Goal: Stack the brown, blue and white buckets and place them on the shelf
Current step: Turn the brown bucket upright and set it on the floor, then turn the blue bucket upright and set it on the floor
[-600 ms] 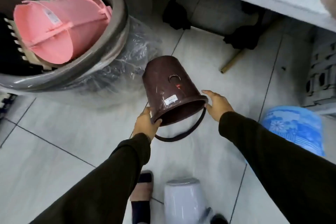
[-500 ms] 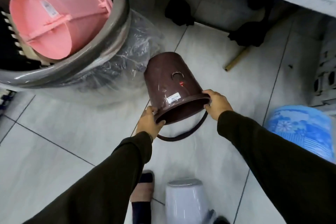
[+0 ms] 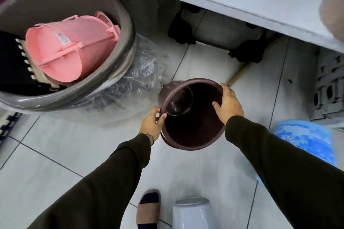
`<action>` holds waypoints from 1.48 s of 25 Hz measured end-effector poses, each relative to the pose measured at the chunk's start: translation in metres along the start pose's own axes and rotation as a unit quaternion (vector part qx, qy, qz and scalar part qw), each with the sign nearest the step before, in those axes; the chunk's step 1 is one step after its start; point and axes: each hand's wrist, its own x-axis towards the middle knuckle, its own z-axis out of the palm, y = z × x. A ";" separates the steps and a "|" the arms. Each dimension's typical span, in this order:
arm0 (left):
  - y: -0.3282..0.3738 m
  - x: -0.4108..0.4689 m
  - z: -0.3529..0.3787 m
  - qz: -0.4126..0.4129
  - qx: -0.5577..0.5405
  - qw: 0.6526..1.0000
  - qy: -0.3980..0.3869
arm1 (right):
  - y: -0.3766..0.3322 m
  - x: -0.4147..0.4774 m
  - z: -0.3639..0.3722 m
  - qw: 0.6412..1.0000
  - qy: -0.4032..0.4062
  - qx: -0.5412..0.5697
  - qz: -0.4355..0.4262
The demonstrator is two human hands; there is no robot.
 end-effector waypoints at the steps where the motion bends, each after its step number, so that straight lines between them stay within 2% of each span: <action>1: 0.008 0.003 0.002 -0.017 -0.025 0.999 -0.011 | 0.006 -0.001 0.000 0.998 -0.036 -0.009 0.050; 4: 0.017 0.010 0.016 -0.104 -0.145 0.984 -0.015 | 0.028 -0.019 0.017 0.982 -0.070 0.077 0.157; 8: 0.016 0.024 0.028 -0.199 -0.285 0.938 -0.013 | 0.032 -0.039 0.044 0.973 -0.018 0.202 0.106; 11: 0.016 0.033 0.029 -0.226 -0.292 0.929 0.005 | 0.026 -0.038 0.052 0.975 -0.001 0.205 0.083; 13: 0.019 0.033 0.028 -0.223 -0.212 0.951 0.003 | 0.024 -0.036 0.051 0.979 -0.021 0.186 0.080; 15: 0.022 0.026 0.024 -0.152 -0.010 0.988 0.016 | 0.025 -0.036 0.042 0.984 -0.042 0.155 0.072; 16: 0.025 0.020 0.022 -0.091 0.083 0.992 0.030 | 0.027 -0.037 0.035 0.988 -0.043 0.132 0.070; 18: 0.034 0.004 0.017 0.029 0.207 0.977 0.039 | 0.033 -0.042 0.018 0.994 -0.036 0.080 0.069; 22: 0.070 -0.020 0.032 0.206 0.363 0.909 -0.001 | 0.058 -0.065 -0.024 0.997 -0.006 0.030 0.071; 25: 0.096 -0.052 0.073 0.265 0.402 0.875 -0.045 | 0.102 -0.095 -0.059 0.996 0.000 0.020 0.089; 30: 0.100 -0.108 0.176 0.286 0.402 0.857 -0.151 | 0.216 -0.151 -0.098 0.986 -0.023 0.019 0.163; 34: 0.073 -0.138 0.278 0.231 0.354 0.875 -0.234 | 0.327 -0.187 -0.100 0.973 -0.052 -0.005 0.226; 37: 0.041 -0.146 0.355 0.170 0.327 0.885 -0.286 | 0.395 -0.204 -0.079 0.975 -0.047 0.032 0.216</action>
